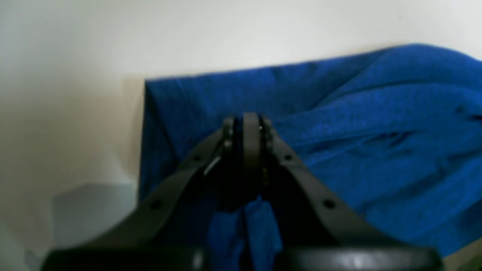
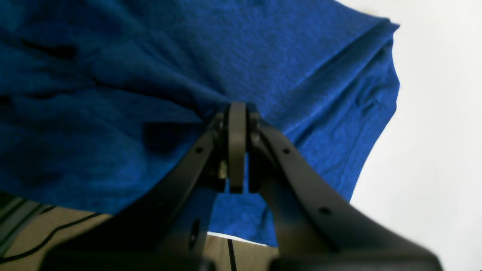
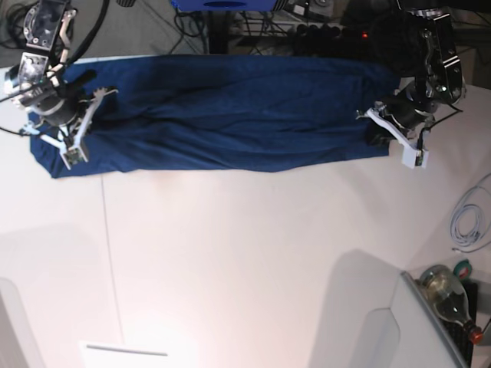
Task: Layout the t-shirt on the table in an organized manner, then fold the t-shirt properly
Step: 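Lay the folded edge down with both grippers and release, then grasp the shirt end with the left gripper and lift it, then fold the held shirt end with the left gripper toward the right gripper, then release the shirt with the left gripper and raise it away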
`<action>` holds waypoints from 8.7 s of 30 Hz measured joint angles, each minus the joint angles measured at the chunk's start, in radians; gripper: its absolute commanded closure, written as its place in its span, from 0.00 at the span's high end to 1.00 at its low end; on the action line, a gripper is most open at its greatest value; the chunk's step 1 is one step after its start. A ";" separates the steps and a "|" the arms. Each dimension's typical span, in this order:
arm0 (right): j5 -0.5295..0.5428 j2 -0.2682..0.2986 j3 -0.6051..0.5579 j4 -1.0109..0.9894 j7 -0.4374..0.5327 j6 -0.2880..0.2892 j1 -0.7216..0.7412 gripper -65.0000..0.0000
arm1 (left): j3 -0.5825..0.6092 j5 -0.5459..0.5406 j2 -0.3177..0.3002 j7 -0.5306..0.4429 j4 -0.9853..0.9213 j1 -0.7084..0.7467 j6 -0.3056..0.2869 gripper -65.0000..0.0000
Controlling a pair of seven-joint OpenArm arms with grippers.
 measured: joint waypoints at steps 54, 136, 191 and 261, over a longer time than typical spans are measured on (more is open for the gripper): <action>0.001 -0.027 0.002 -0.069 -0.050 -0.006 -0.055 0.09 | 0.092 0.170 -0.037 -0.004 -0.058 -0.055 0.006 0.00; 0.010 -0.060 0.116 0.049 0.065 -0.006 -0.034 0.61 | -0.177 -0.053 -0.092 -0.160 -0.346 -0.090 -0.203 0.00; 0.010 -0.057 0.122 0.049 0.064 -0.006 -0.028 0.61 | 0.610 -0.065 0.147 -0.158 0.016 -0.034 0.138 0.00; -0.068 -0.026 -0.315 0.195 0.064 0.018 -0.092 0.32 | -0.195 -0.233 -0.037 -0.171 -0.142 0.135 0.127 0.00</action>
